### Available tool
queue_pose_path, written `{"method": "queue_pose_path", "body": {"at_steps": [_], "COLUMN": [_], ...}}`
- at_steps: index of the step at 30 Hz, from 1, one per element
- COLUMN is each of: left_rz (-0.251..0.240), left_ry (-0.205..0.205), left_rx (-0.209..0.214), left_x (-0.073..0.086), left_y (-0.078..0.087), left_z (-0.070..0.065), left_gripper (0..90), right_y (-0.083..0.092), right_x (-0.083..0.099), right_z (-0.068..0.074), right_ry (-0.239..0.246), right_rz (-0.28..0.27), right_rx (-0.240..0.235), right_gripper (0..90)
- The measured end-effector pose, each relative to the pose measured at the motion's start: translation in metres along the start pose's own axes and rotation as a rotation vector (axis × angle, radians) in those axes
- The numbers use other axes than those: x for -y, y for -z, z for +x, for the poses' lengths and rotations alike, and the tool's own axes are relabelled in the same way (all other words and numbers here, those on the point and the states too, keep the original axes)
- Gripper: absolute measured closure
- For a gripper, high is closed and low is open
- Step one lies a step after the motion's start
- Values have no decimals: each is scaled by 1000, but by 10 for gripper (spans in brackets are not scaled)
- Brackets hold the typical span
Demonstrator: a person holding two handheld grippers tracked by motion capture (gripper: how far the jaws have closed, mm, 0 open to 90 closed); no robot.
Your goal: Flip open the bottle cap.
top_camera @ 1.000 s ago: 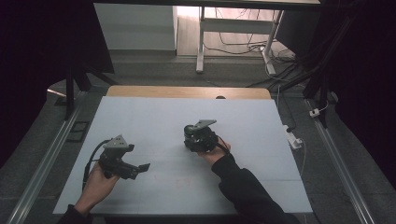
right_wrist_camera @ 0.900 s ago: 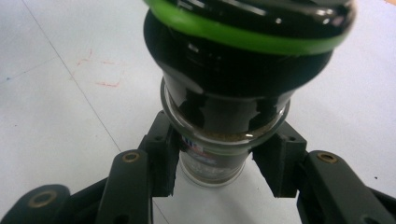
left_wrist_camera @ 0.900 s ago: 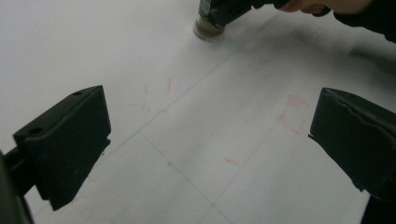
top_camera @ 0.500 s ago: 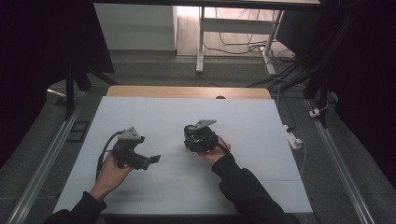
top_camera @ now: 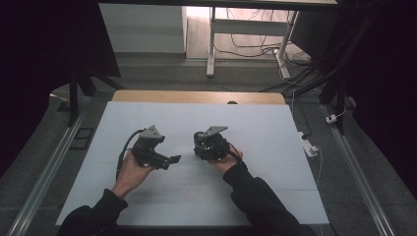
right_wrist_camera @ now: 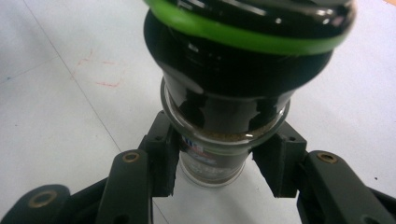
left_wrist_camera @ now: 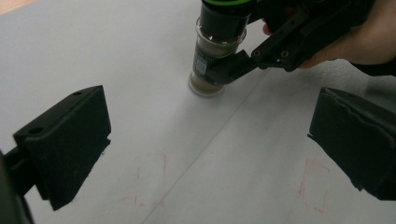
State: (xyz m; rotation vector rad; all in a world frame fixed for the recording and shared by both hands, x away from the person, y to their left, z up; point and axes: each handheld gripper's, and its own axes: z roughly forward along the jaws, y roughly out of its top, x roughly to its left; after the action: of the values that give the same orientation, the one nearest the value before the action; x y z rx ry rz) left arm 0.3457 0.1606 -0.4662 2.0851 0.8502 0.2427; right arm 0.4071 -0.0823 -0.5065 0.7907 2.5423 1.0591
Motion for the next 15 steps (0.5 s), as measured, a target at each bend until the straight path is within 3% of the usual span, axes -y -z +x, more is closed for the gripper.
{"method": "queue_pose_path", "body": {"at_steps": [9,15], "left_rz": [-3,18], "left_ry": [-20,-29], "left_rx": [21,8], "left_x": [-14,-21], "left_y": [-17,-30], "left_z": [1,2], "left_gripper": [0,4], "right_y": [0,0], "right_x": [0,0], "right_z": [0,0], "right_ry": [-3,-1], "right_rz": [-2,-2], "right_rx": [-1,1], "right_gripper": [531,531]}}
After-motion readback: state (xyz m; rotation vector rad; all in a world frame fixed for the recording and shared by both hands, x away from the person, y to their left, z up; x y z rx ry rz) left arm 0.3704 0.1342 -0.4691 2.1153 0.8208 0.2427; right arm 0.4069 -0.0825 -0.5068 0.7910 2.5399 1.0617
